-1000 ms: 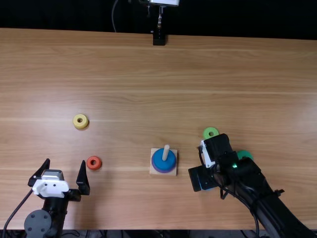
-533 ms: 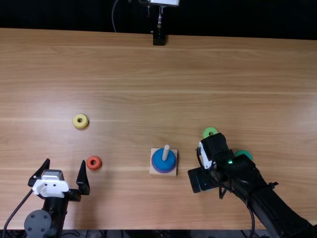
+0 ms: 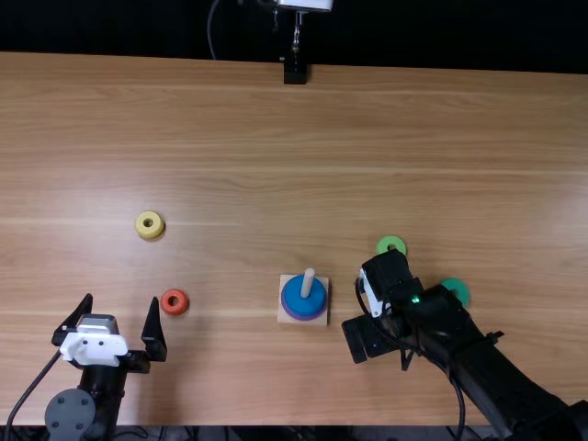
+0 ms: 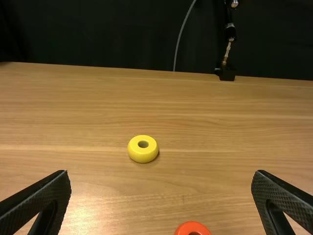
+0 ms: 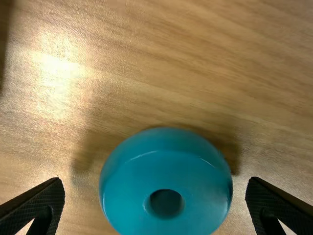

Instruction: Build the Hanoi tower: stack the rings onto the peg from bottom to top in this color order: purple, dark blue, light blue, dark green, light green, yellow, orange.

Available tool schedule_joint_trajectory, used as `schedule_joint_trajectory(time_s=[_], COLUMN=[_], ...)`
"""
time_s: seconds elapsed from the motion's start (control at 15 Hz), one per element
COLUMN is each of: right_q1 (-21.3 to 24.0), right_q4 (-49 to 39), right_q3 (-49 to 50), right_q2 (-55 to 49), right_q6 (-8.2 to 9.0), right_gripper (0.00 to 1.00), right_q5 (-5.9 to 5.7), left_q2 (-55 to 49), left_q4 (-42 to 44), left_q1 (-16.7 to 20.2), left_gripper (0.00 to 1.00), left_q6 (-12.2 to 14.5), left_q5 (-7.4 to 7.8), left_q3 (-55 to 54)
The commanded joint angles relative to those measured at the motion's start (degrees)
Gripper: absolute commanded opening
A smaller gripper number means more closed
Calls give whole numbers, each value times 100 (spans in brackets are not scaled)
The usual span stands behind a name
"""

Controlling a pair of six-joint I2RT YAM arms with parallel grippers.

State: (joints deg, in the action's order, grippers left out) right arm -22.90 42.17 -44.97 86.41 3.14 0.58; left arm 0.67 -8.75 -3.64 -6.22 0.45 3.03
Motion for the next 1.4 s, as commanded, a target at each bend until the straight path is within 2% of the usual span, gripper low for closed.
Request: schedule_joint_trajectory(time_s=[0.0, 0.07, 0.27, 0.33, 0.4, 0.67, 0.93, 1.33], right_q1=[-48, -57, -57, -57, -57, -48, -40, -66], right_q4=[-3, -13, -24, -24, -24, -87, 81, 2054], right_q3=[-3, 6, 6, 15, 23, -64, -1005, -3176], right_q2=[78, 95, 95, 95, 95, 86, 42, 60], right_q6=[45, 45, 45, 45, 34, 24, -39, -82], right_gripper=[94, 83, 21, 6, 0, 0, 0, 0], right_q5=[-26, -37, -26, -26, -26, -37, -37, -26], left_q2=[-67, -67, -67, -67, -67, -67, -67, -67], left_q4=[-127, -116, -116, -116, -116, -116, -127, -116], left_q1=[65, 65, 65, 65, 65, 65, 65, 65], left_gripper=[100, 100, 100, 100, 100, 100, 100, 100], left_q6=[21, 21, 21, 21, 21, 21, 21, 21], left_q5=[71, 71, 71, 71, 71, 71, 71, 71], left_q3=[-268, -268, -268, -268, -268, -268, -268, -268])
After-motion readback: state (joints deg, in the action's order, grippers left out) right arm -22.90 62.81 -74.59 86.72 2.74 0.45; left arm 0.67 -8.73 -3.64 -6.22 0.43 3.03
